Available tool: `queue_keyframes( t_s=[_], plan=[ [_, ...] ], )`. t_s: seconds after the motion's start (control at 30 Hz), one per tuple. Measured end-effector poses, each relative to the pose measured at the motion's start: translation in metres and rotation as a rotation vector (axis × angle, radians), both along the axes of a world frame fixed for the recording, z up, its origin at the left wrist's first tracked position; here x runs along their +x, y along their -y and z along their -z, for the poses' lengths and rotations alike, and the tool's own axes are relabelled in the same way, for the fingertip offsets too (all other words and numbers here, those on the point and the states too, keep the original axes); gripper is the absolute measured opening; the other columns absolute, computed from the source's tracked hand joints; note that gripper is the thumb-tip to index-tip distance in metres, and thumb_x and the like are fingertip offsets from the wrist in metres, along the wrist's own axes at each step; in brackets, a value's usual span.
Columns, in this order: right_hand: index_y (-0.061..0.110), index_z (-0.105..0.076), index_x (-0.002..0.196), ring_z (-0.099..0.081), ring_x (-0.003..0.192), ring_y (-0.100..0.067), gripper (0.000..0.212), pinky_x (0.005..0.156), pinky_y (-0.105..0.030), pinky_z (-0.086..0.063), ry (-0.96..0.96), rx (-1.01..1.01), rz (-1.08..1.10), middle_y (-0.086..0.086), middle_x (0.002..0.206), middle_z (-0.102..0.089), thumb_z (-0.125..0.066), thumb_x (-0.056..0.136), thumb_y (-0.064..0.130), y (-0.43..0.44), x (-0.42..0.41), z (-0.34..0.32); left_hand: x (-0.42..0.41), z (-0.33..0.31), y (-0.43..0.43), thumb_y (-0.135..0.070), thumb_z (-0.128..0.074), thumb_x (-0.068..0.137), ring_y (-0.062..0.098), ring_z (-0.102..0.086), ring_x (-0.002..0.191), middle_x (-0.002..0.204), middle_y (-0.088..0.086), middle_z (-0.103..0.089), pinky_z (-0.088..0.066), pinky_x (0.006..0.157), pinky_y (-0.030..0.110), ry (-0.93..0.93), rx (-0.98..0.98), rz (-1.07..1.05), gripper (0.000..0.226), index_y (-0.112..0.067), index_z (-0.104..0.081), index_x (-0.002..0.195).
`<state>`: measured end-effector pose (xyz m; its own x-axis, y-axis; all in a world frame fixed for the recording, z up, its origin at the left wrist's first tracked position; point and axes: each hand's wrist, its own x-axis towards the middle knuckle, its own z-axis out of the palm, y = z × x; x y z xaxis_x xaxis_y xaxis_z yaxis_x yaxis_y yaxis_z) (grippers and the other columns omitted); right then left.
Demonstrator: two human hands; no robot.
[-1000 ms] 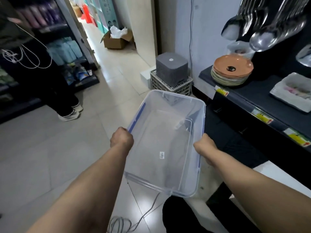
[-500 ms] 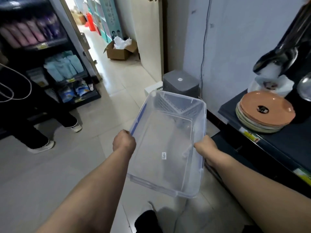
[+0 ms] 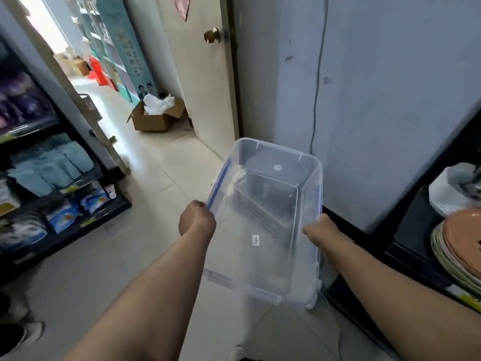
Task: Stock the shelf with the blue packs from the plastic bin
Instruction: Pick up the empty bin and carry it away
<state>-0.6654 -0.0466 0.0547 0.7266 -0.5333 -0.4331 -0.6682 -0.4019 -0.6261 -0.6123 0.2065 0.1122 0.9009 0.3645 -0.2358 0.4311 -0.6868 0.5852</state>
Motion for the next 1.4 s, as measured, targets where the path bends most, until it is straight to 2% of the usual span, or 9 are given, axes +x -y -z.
queue_keyframes(
  t_s=[0.23,0.33,0.5,0.67,0.83,1.0,1.13,1.27,1.4],
  plan=[
    [0.004,-0.039,0.133,-0.056,0.105,-0.036,0.06,0.077,-0.032,-0.048,-0.012,0.024,0.033,-0.019,0.124,-0.053,-0.056,0.077,0.014,0.008,0.094,0.008,0.11,0.006,0.018,-0.009,-0.039,0.092,0.034,-0.06,0.097,0.109,0.012,-0.061,-0.054,0.087,0.043,-0.024,-0.034,0.049,0.03,-0.014,-0.06,0.113],
    [0.006,-0.042,0.133,-0.052,0.111,-0.037,0.055,0.085,-0.034,-0.046,-0.022,-0.063,0.038,-0.019,0.129,-0.049,-0.055,0.081,0.015,0.026,0.138,0.016,0.152,0.017,0.034,-0.01,-0.039,0.093,0.034,-0.06,0.095,0.108,0.013,-0.061,-0.055,0.086,0.043,-0.043,-0.08,0.024,0.029,-0.012,-0.059,0.114],
    [0.005,-0.046,0.13,-0.055,0.106,-0.037,0.051,0.076,-0.031,-0.046,-0.058,-0.074,0.017,-0.019,0.123,-0.054,-0.055,0.081,0.014,0.062,0.233,0.032,0.238,0.039,0.073,-0.011,-0.04,0.093,0.035,-0.061,0.091,0.096,0.01,-0.058,-0.055,0.084,0.043,-0.081,-0.117,-0.011,0.022,-0.012,-0.058,0.106],
    [0.01,-0.044,0.134,-0.058,0.103,-0.034,0.052,0.074,-0.029,-0.043,-0.124,-0.13,-0.062,-0.015,0.121,-0.058,-0.053,0.083,0.016,0.104,0.338,0.046,0.331,0.074,0.118,-0.014,-0.041,0.095,0.035,-0.061,0.091,0.095,0.011,-0.057,-0.055,0.083,0.045,-0.137,-0.117,-0.092,0.018,-0.013,-0.057,0.102],
    [0.005,-0.043,0.134,-0.053,0.115,-0.037,0.053,0.093,-0.04,-0.048,-0.232,-0.203,-0.128,-0.019,0.132,-0.05,-0.054,0.084,0.018,0.144,0.421,0.065,0.388,0.11,0.165,-0.011,-0.045,0.091,0.034,-0.059,0.093,0.099,0.012,-0.06,-0.055,0.084,0.046,-0.204,-0.162,-0.201,0.02,-0.013,-0.059,0.105],
    [0.007,-0.034,0.137,-0.049,0.117,-0.037,0.058,0.093,-0.041,-0.047,-0.257,-0.204,-0.18,-0.017,0.137,-0.042,-0.054,0.085,0.019,0.173,0.465,0.094,0.419,0.147,0.197,-0.016,-0.043,0.096,0.03,-0.056,0.086,0.097,0.008,-0.057,-0.055,0.084,0.044,-0.25,-0.204,-0.275,0.018,-0.012,-0.055,0.108],
    [0.007,-0.031,0.139,-0.049,0.118,-0.036,0.062,0.093,-0.041,-0.047,-0.247,-0.114,-0.201,-0.014,0.142,-0.037,-0.056,0.083,0.018,0.186,0.478,0.123,0.427,0.177,0.213,-0.017,-0.042,0.099,0.026,-0.053,0.084,0.092,0.006,-0.054,-0.049,0.08,0.033,-0.259,-0.192,-0.32,0.017,-0.011,-0.054,0.109],
    [0.01,-0.027,0.145,-0.047,0.123,-0.033,0.067,0.096,-0.038,-0.043,-0.242,-0.058,-0.242,-0.012,0.147,-0.036,-0.056,0.086,0.017,0.194,0.478,0.14,0.425,0.202,0.223,-0.018,-0.044,0.099,0.029,-0.056,0.086,0.092,0.007,-0.055,-0.051,0.084,0.037,-0.291,-0.207,-0.352,0.01,-0.013,-0.052,0.104],
    [0.013,-0.031,0.146,-0.038,0.133,-0.028,0.06,0.104,-0.033,-0.036,-0.298,-0.166,-0.3,-0.01,0.151,-0.032,-0.052,0.09,0.015,0.203,0.466,0.147,0.425,0.221,0.234,-0.01,-0.042,0.094,0.024,-0.049,0.07,0.092,0.009,-0.053,-0.044,0.058,0.03,-0.444,-0.255,-0.259,0.008,-0.009,-0.048,0.1]
  ],
)
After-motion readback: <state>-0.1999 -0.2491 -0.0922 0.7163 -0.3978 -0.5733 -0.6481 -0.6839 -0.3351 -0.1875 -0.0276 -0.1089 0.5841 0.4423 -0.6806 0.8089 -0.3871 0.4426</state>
